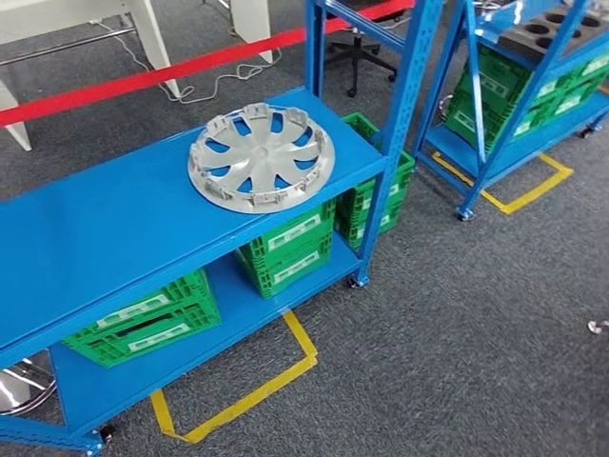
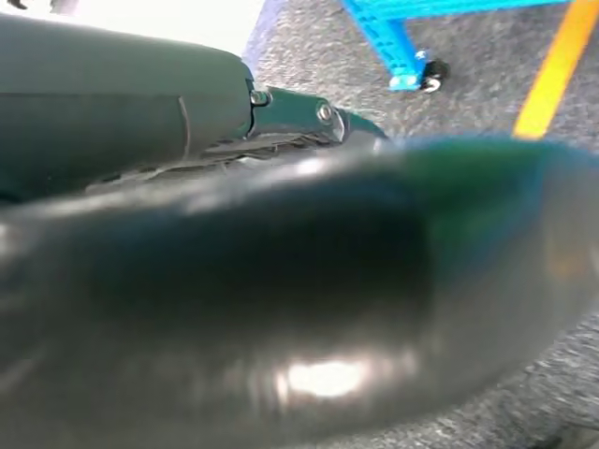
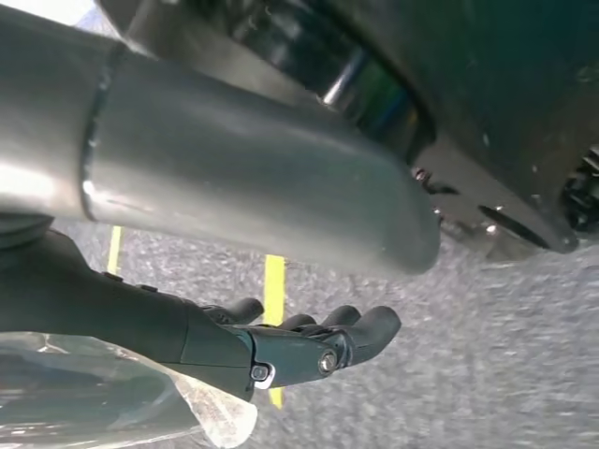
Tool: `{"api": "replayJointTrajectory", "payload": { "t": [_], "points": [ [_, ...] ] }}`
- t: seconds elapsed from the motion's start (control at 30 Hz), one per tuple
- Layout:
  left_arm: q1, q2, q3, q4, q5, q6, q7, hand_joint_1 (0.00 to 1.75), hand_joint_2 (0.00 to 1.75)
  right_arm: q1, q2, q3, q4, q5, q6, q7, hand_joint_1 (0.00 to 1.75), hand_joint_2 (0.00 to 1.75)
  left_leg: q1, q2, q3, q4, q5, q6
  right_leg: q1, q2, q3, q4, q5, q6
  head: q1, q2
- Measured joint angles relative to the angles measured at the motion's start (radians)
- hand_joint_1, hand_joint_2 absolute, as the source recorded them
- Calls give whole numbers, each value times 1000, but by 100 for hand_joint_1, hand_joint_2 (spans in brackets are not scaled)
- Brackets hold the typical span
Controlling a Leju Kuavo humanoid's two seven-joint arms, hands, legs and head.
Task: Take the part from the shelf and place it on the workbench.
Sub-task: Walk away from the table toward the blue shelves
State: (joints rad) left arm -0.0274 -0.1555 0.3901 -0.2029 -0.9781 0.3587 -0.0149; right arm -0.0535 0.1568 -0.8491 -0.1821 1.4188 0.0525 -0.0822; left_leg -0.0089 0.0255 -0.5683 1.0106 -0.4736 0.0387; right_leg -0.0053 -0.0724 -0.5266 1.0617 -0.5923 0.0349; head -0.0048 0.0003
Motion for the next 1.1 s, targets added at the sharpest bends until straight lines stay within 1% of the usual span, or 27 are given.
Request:
{"api": "replayJointTrajectory", "payload": {
  "t": [0.03, 0.07, 0.1, 0.13, 0.17, 0.2, 0.23, 0.27, 0.3, 0.33, 0.37, 0.4, 0.43, 0.47, 0.5, 0.53, 0.57, 0.6, 0.63, 0.67, 0.7, 0.77, 0.8, 0.83, 0.93, 0.97, 1.1],
  "points": [
    [-2, -1, 0, 0, 0, 0, 0, 0, 0, 1, 0, 0, 0, 0, 0, 0, 0, 0, 3, -12, 1, -2, 2, 3, -3, 36, -28, 54, -28, 3, 3, 0],
    [-4, -1, 0, 0, 0, 0, 0, 0, 0, 3, 0, 1, 0, 0, -2, 1, 0, 0, 4, -26, 0, -2, 3, 5, -4, 57, -62, 122, -57, 6, 5, 0],
    [-5, -2, 0, 0, 0, 0, 1, 0, 0, 5, 0, 1, 0, 0, -4, 2, 0, 0, 5, -40, -1, -2, 3, 6, -5, 66, -96, 182, -77, 8, 6, 0],
    [-4, -2, -1, 0, 0, 1, 2, 0, 0, 6, 0, 1, 0, 1, -6, 4, 0, 0, 5, -54, 0, -1, 3, 6, -6, 69, -119, 216, -78, 10, 6, 0],
    [-3, -3, -1, 0, 0, 3, 3, 0, 0, 6, 0, 1, 0, 3, -9, 6, 0, 0, 5, -68, 1, 0, 2, 6, -7, 70, -126, 216, -61, 11, 6, 0],
    [-2, -3, -1, 0, 0, 7, 2, 0, 0, 6, 0, 2, 0, 7, -13, 9, 0, 0, 6, -83, 3, 1, 1, 4, -8, 74, -115, 177, -25, 12, 6, 0],
    [-1, -3, -1, 0, 0, 14, 1, 0, 0, 6, 0, 5, 0, 19, -21, 15, 0, 0, 8, -98, 4, 3, -1, 1, -11, 89, -90, 110, 17, 13, 6, 0],
    [-2, -4, -1, 0, 1, 21, -1, 0, 0, 7, 0, 11, 0, 39, -31, 23, 0, 0, 7, -111, 3, 8, -4, -4, -14, 114, -63, 46, 46, 13, 7, 0],
    [-3, -4, -1, 0, 1, 27, -2, 0, 0, 8, 0, 22, 1, 64, -44, 33, 0, 0, 8, -125, 0, 12, -6, -9, -17, 136, -39, -4, 63, 11, 6, 0],
    [-3, -4, -1, 0, 1, 31, -3, 0, 0, 8, 0, 36, 1, 90, -56, 43, 0, 0, 8, -136, -4, 15, -7, -16, -18, 153, -25, -31, 66, 8, 7, 0],
    [-3, -4, -1, 0, 1, 33, -3, 0, 0, 9, -1, 52, 1, 111, -64, 52, 0, 0, 10, -147, -7, 16, -5, -23, -17, 155, -19, -35, 62, 3, 7, 0],
    [-1, -4, -1, 0, 1, 33, -3, 0, 0, 9, -1, 68, 1, 126, -71, 58, 0, 0, 12, -157, -10, 15, -3, -29, -16, 145, -16, -37, 63, -4, 6, 0],
    [1, -3, -1, 0, 1, 33, -3, 0, 0, 8, -2, 85, 1, 134, -75, 65, 0, 0, 12, -155, -12, 17, -3, -35, -16, 134, -14, -39, 66, -10, 6, 0],
    [2, -3, -1, 0, 2, 31, -3, 0, 0, 8, -2, 101, 1, 138, -77, 71, 0, 0, 12, -137, -17, 28, -11, -40, -17, 122, -12, -41, 67, -17, 3, 0],
    [1, -2, -1, 0, 2, 28, -4, 0, 0, 7, -2, 116, 1, 137, -78, 76, 0, 0, 11, -110, -31, 56, -28, -45, -18, 108, -10, -44, 68, -24, -1, 0],
    [-1, -1, 0, 0, 4, 25, -4, 0, 0, 7, -2, 128, 1, 130, -77, 80, 0, 0, 11, -78, -53, 105, -55, -50, -18, 93, -8, -45, 66, -29, -5, 0],
    [-4, -2, 0, 0, 7, 23, -6, 0, 44, 9, -2, 134, 1, 119, -78, 85, 0, 0, 12, -53, -84, 168, -85, -54, -17, 79, -7, -45, 64, -33, -9, 0],
    [-5, -2, 0, 0, 11, 21, -7, 0, 87, 10, -2, 136, 1, 104, -80, 92, 0, 0, 14, -41, -113, 231, -110, -57, -15, 65, -6, -45, 62, -36, -9, 0],
    [-5, -2, 1, 0, 15, 20, -8, 0, 131, 11, -2, 136, 1, 87, -83, 101, 0, 0, 15, -36, -132, 272, -121, -58, -14, 54, -5, -45, 60, -37, -9, 0],
    [-2, -2, 3, 0, 19, 20, -5, 0, 175, 11, -2, 133, 1, 64, -88, 113, 0, 0, 16, -34, -135, 279, -112, -58, -14, 46, -3, -45, 58, -37, -9, 0],
    [1, -2, 4, 0, 23, 20, -1, 0, 175, 9, -2, 128, 1, 40, -91, 125, 0, 0, 17, -33, -119, 250, -86, -56, -14, 42, -1, -45, 57, -36, -9, 0],
    [4, -2, 9, 0, 30, 19, 18, 0, 175, 4, 0, 109, 1, -6, -93, 146, 0, 0, 13, -28, -56, 125, -22, -43, -12, 37, 4, -45, 53, -33, -9, 0],
    [3, -2, 13, 0, 34, 17, 27, 0, 175, 3, 1, 99, 1, -20, -92, 151, 0, 0, 10, -24, -28, 69, -5, -36, -11, 35, 5, -45, 51, -30, -9, 0],
    [1, -2, 16, 0, 36, 14, 35, 0, 175, 1, 2, 90, 1, -29, -91, 156, 0, 44, 7, -21, -11, 32, 1, -30, -9, 34, 5, -44, 49, -26, -9, 0],
    [2, -4, 21, 0, 40, 7, 48, 0, 175, 0, 4, 71, 1, -39, -90, 162, 0, 175, 6, -20, -4, 9, -4, -37, -6, 31, 4, -43, 47, -24, -7, 0],
    [3, -4, 23, 0, 41, 2, 51, 0, 175, 0, 4, 66, 1, -42, -90, 164, 0, 175, 6, -21, -4, 9, -5, -40, -7, 31, 5, -45, 47, -24, -7, 0],
    [4, -3, 28, 0, 79, -30, 53, 0, 175, 4, 3, 61, -3, -89, -89, 180, 0, 175, 5, -21, -3, 9, -7, -34, -8, 32, 12, -57, 51, -16, -8, 0]
  ]
}}
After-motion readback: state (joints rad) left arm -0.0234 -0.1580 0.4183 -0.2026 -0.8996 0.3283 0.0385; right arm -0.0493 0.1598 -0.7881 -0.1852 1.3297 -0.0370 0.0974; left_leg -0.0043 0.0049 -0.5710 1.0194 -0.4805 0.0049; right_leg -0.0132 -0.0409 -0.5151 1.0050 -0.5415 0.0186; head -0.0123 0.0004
